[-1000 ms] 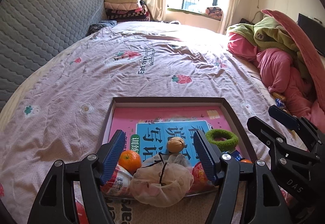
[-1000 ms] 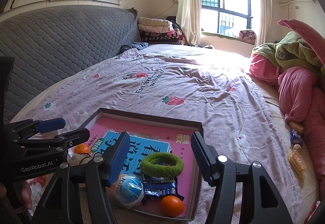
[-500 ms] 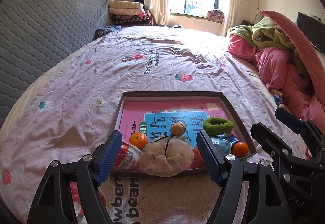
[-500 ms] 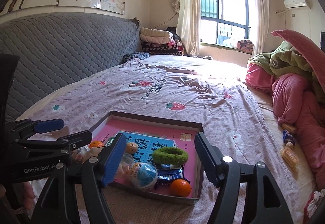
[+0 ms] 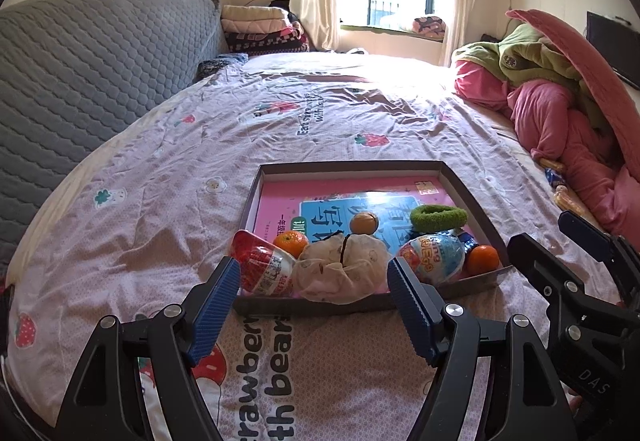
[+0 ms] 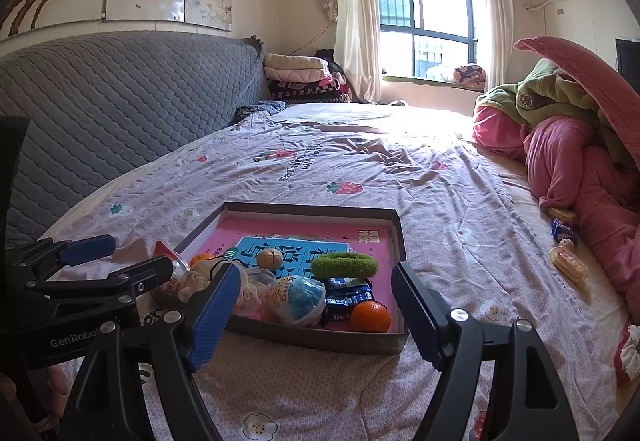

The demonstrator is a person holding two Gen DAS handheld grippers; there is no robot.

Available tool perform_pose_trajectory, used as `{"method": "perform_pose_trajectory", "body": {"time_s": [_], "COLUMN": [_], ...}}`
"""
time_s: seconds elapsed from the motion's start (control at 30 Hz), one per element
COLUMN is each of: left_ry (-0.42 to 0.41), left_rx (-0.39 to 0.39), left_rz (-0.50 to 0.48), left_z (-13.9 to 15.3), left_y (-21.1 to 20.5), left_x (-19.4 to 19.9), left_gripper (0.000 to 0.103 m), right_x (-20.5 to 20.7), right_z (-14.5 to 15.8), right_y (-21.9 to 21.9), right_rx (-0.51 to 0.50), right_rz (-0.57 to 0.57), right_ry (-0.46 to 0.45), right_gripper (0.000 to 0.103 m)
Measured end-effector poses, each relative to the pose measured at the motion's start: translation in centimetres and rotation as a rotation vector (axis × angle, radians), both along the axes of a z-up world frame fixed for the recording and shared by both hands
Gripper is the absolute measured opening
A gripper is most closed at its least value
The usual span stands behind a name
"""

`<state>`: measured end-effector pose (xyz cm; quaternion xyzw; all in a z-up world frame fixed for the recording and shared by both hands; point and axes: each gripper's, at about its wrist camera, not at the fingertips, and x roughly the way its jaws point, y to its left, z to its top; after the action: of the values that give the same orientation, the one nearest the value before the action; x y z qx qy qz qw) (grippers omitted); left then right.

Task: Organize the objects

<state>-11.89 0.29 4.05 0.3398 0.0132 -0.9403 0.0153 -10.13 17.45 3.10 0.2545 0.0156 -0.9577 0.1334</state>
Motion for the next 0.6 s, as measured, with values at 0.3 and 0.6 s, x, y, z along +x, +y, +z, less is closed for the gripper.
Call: {"method": "perform_pose_trajectory", "body": {"time_s": [0.3, 0.6], "left_ry": [-0.010, -0.032], "left_rx": [0.015, 0.009], "left_rz": [0.003, 0.012], "left_z": [-1.4, -3.3], "left_y": [0.0, -0.4], "left_x": [0.8, 1.3], "left_gripper": [0.077, 0.077], "right_x": [1.0, 1.7], "right_z": [-0.7, -2.3], "right_y": [0.0, -0.2], "right_rx": [-0.006, -0.017], "right_rz": [-0.023, -0.046], "right_ry": [-0.021, -0.068], "right_gripper": [0.082, 0.088]}}
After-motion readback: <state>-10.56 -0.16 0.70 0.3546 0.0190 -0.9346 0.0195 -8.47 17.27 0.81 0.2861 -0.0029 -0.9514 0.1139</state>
